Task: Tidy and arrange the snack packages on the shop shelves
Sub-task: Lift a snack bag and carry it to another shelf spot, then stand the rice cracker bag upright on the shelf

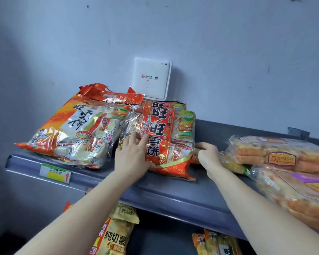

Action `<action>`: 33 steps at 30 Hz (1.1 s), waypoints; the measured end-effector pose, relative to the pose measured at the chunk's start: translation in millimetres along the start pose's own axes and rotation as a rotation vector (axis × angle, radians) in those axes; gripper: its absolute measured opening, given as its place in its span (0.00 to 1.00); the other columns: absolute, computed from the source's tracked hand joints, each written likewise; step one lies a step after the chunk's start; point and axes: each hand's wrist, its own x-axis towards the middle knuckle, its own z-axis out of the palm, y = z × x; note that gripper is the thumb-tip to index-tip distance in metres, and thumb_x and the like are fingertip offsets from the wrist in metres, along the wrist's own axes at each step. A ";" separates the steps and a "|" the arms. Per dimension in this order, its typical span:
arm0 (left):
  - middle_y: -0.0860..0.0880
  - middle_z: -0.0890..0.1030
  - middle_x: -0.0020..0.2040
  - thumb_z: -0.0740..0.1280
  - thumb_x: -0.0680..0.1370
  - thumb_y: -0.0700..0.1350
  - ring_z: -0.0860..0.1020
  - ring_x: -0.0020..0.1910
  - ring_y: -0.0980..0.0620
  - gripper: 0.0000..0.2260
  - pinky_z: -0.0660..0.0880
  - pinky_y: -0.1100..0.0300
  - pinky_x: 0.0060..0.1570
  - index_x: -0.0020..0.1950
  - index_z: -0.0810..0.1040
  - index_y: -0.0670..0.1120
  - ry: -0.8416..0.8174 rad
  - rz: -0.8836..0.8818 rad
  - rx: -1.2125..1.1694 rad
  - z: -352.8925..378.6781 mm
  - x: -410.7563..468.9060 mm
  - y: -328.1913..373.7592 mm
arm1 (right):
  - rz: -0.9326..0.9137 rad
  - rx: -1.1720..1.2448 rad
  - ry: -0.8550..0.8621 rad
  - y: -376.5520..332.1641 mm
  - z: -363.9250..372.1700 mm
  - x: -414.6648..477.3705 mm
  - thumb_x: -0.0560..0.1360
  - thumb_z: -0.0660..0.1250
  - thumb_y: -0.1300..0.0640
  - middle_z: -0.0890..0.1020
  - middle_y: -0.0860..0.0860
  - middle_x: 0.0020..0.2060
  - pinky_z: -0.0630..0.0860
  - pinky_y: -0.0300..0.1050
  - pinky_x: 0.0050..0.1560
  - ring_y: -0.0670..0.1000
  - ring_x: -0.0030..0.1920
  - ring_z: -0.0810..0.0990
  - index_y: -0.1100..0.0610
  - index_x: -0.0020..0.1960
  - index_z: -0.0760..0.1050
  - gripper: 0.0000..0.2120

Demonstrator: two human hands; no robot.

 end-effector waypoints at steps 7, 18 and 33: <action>0.46 0.54 0.76 0.72 0.70 0.62 0.58 0.74 0.42 0.42 0.67 0.43 0.64 0.76 0.52 0.56 0.017 0.004 0.027 3.2 8.0 -1.4 | -0.214 -1.089 -0.038 11.7 -4.1 21.8 0.74 0.65 0.58 0.81 0.53 0.52 0.73 0.44 0.43 0.57 0.53 0.80 0.52 0.55 0.77 0.10; 0.46 0.52 0.78 0.71 0.69 0.65 0.57 0.74 0.42 0.44 0.66 0.43 0.64 0.77 0.49 0.58 -0.007 -0.011 0.033 3.4 7.1 -4.9 | -0.162 -0.226 0.553 -46.7 -55.1 34.2 0.80 0.59 0.53 0.78 0.56 0.40 0.62 0.45 0.37 0.59 0.41 0.71 0.58 0.41 0.73 0.13; 0.52 0.64 0.75 0.78 0.66 0.55 0.62 0.74 0.56 0.50 0.64 0.56 0.71 0.78 0.51 0.50 0.095 0.475 -1.109 -43.5 -25.4 98.7 | -1.166 0.105 0.758 -133.2 -46.4 -85.2 0.75 0.68 0.61 0.70 0.46 0.35 0.65 0.33 0.35 0.41 0.33 0.67 0.63 0.50 0.81 0.07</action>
